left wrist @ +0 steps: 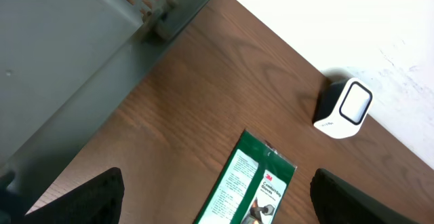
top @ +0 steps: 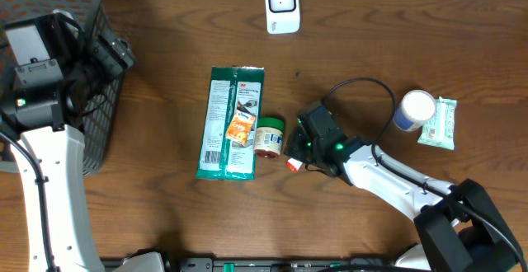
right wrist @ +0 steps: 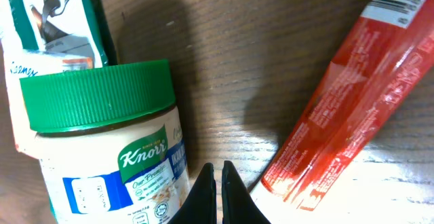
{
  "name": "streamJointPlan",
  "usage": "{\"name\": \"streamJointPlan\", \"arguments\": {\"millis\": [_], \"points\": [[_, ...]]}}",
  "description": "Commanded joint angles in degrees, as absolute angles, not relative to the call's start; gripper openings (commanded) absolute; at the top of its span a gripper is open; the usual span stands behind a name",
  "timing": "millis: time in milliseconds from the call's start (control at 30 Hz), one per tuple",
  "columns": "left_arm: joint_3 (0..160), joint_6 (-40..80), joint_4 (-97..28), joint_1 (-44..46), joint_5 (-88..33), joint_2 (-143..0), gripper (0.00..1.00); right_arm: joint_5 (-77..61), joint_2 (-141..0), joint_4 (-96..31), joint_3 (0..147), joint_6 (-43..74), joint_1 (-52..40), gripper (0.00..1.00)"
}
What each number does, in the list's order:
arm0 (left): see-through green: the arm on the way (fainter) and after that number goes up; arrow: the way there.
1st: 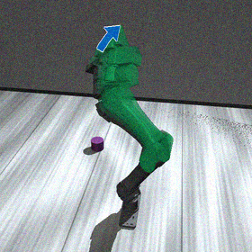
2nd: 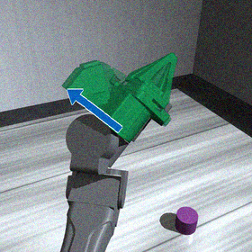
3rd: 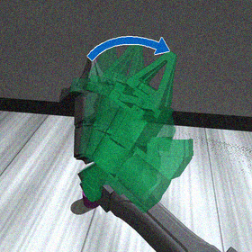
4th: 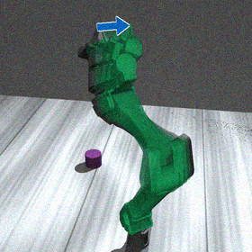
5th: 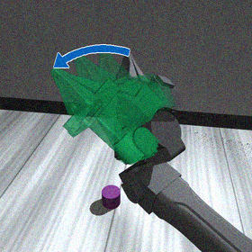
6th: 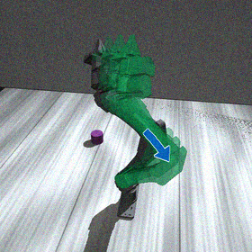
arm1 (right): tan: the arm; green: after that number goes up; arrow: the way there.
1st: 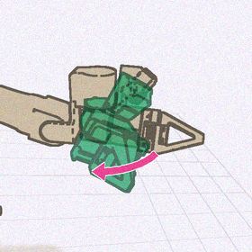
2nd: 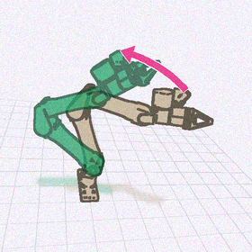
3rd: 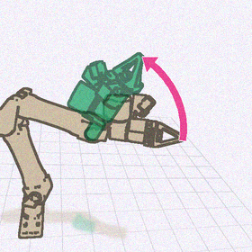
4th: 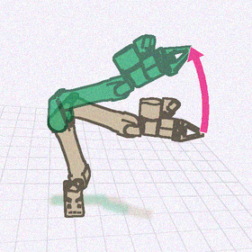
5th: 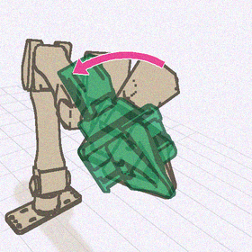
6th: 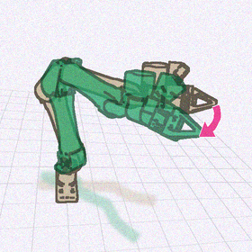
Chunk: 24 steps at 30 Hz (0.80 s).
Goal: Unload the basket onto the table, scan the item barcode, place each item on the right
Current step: 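Close the right gripper on the end of the red packet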
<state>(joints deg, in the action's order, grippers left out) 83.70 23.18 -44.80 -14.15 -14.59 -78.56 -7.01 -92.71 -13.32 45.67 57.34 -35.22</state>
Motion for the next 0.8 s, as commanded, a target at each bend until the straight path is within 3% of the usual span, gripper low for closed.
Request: {"name": "streamJointPlan", "arguments": {"millis": [0,600,767], "points": [[84.62,23.2,-44.8,-14.35,-13.85,-78.24,0.86,-4.03,-92.16,-13.74,45.43,59.79,-37.04,0.01],[84.62,23.2,-44.8,-14.35,-13.85,-78.24,0.86,-1.98,-92.16,-16.95,42.46,57.43,-39.05,0.02],[84.62,23.2,-44.8,-14.35,-13.85,-78.24,0.86,-7.14,-92.07,-17.67,42.68,51.55,-38.68,0.11]]}}
